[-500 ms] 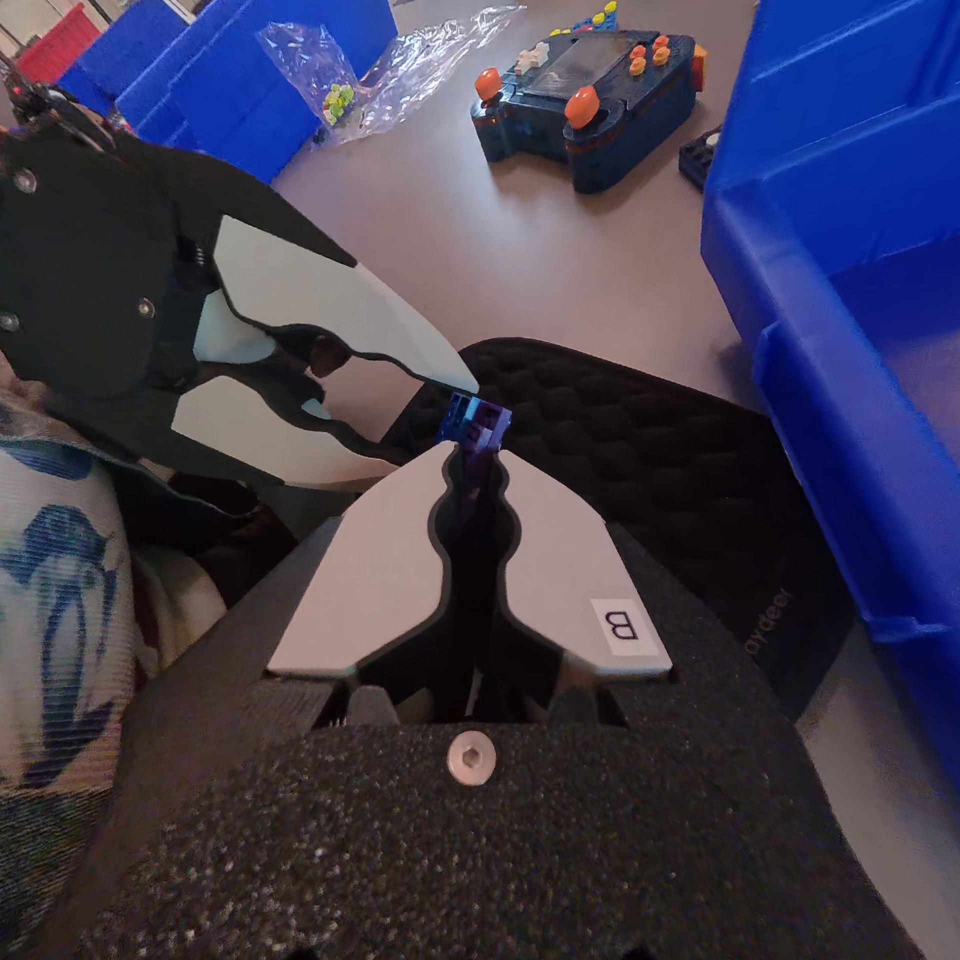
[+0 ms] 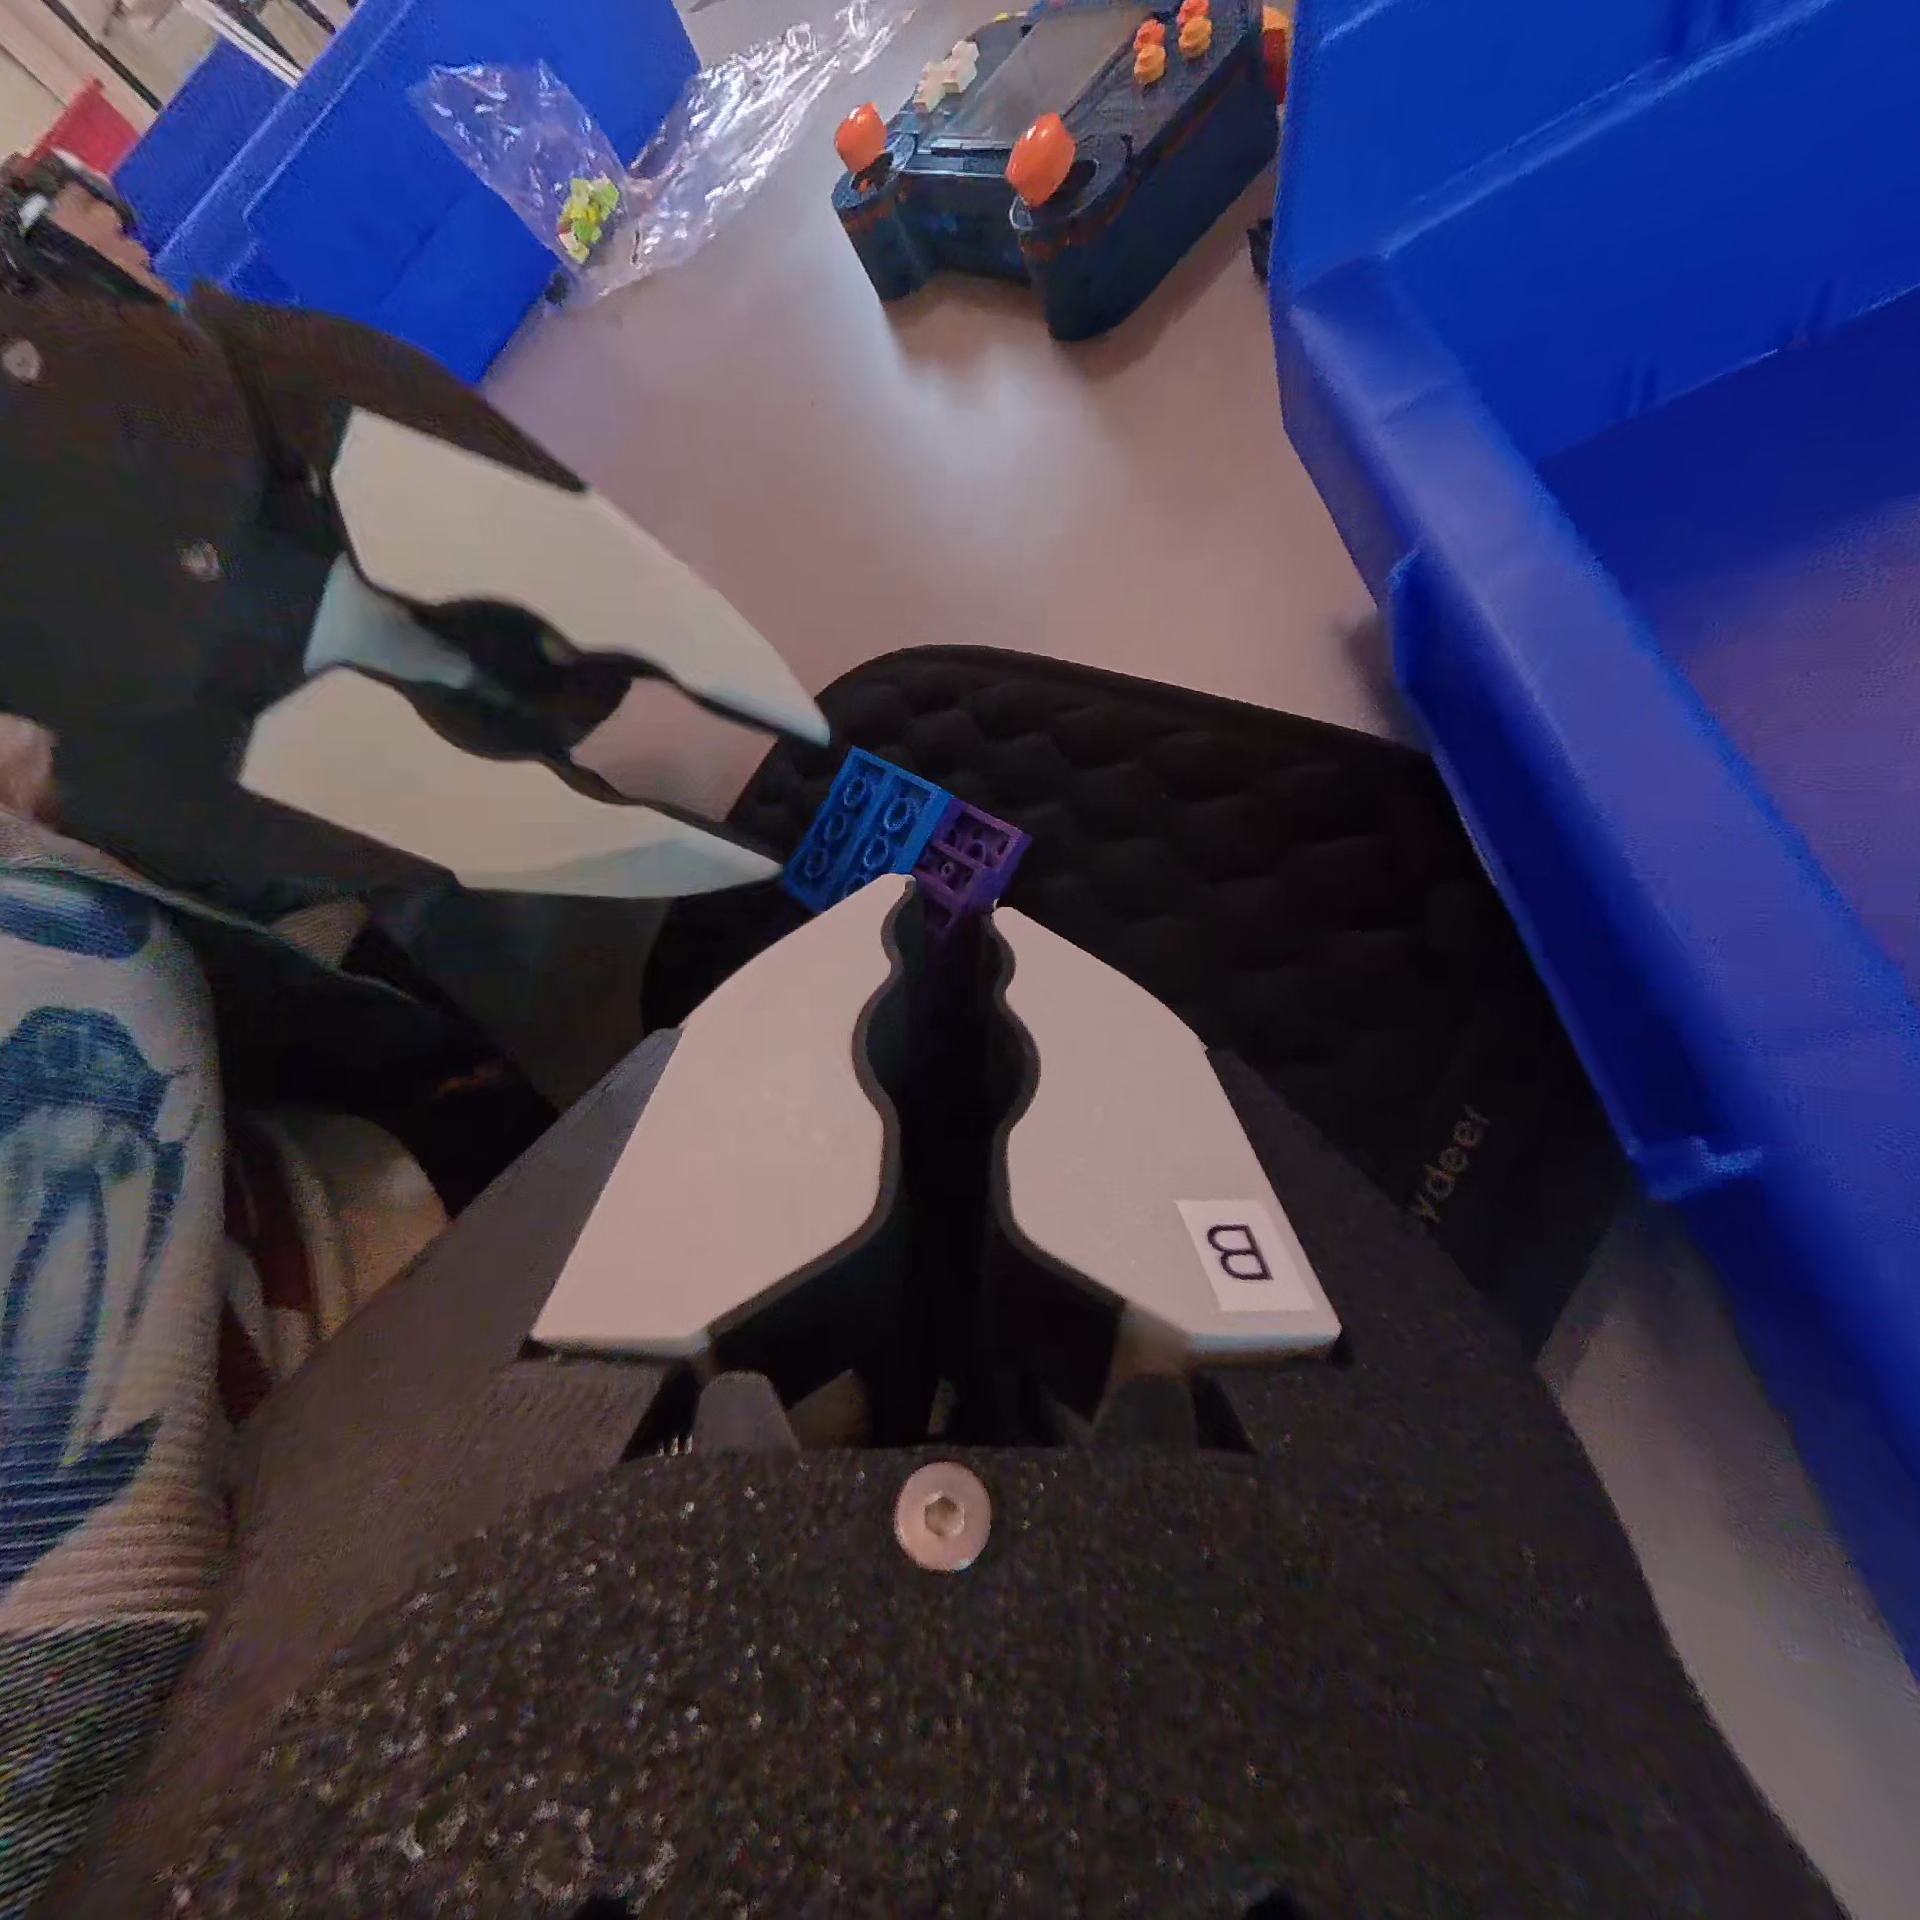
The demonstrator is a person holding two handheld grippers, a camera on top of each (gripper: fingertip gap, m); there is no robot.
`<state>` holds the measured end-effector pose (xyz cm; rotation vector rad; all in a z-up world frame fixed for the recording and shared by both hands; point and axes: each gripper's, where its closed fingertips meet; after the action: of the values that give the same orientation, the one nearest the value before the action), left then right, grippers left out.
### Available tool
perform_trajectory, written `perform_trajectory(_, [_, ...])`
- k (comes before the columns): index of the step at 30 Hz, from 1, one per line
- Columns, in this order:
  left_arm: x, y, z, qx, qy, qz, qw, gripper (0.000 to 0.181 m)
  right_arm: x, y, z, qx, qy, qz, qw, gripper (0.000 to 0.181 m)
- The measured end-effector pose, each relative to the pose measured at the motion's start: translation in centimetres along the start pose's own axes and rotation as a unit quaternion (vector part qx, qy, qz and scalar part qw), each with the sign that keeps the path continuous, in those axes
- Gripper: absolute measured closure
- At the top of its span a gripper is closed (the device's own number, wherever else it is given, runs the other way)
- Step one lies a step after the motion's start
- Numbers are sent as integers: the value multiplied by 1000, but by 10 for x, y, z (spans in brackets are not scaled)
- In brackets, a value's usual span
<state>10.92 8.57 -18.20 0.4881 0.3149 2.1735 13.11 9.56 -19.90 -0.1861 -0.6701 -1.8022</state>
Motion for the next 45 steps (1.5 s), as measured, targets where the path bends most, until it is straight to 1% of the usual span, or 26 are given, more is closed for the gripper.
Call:
perform_trajectory(1, [5, 4, 3, -3, 18, -6, 1000, 146, 1, -1, 1, 3, 9, 2, 1000, 170])
perform_trajectory(2, [8, 5, -1, 23, 16, -17, 999, 138, 2, -1, 2, 3, 11, 4, 1000, 170])
perform_trajectory(3, [7, 4, -6, 49, 11, -38, 998, 137, 4, -1, 3, 1, 3, 11, 1000, 171])
perform_trajectory(4, [6, 0, -5, 56, 13, -57, 997, 143, 6, -1, 5, -4, 0, 20, 1000, 171])
perform_trajectory(7, [-1, -9, -1, 71, 25, -97, 992, 143, 7, -1, 7, -7, 2, 18, 1000, 171])
perform_trajectory(9, [-1, -11, -1, 84, -11, -91, 992, 142, 9, -1, 9, -10, 9, 6, 1000, 171])
perform_trajectory(12, [-2, -11, 0, 95, -58, -75, 991, 146, 8, -1, 8, -17, 0, -6, 1000, 171])
perform_trajectory(14, [-3, -11, 1, 103, -69, -66, 990, 148, 7, -2, 7, -22, -6, -6, 1000, 171])
perform_trajectory(18, [-5, -10, -1, 131, -48, -75, 987, 150, 8, -1, 8, -27, -32, 5, 999, 171])
perform_trajectory(22, [-8, -9, 0, 147, -50, -92, 984, 150, 11, 1, 9, -44, -74, 35, 996, 172])
perform_trajectory(25, [-6, -8, 0, 157, -64, -79, 982, 144, 13, 0, 10, -49, -78, 39, 995, 172])
perform_trajectory(26, [-6, -8, 0, 160, -67, -76, 982, 144, 13, 0, 10, -51, -80, 40, 995, 172])
perform_trajectory(27, [-9, -8, 0, 164, -64, -80, 981, 149, 12, 0, 10, -52, -81, 40, 995, 172])
perform_trajectory(29, [-8, -8, -1, 174, -65, -69, 980, 149, 11, 0, 9, -52, -81, 37, 995, 172])
perform_trajectory(32, [-7, -9, -1, 190, -57, -46, 979, 150, 11, -1, 9, -51, -74, 30, 996, 172])
perform_trajectory(38, [-8, -8, -1, 188, -15, -16, 982, 150, 10, -1, 9, -58, -66, 21, 996, 171])
perform_trajectory(41, [-7, -7, -1, 191, -13, -11, 981, 151, 10, -1, 9, -61, -64, 22, 996, 171])
perform_trajectory(44, [-11, -7, -1, 199, -4, -21, 980, 142, 10, -1, 10, -66, -66, 25, 995, 171])
perform_trajectory(45, [-9, -7, -2, 205, -13, -19, 979, 144, 10, -1, 10, -67, -66, 27, 995, 171])
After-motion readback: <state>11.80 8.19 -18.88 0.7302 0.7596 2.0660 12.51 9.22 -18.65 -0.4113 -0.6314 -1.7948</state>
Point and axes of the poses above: each gripper's, where its closed fingertips meet, y back along the fingers, z out of its top, x = y × z across the jaws, and after that the axes turned 10 degrees about -x, right-handed
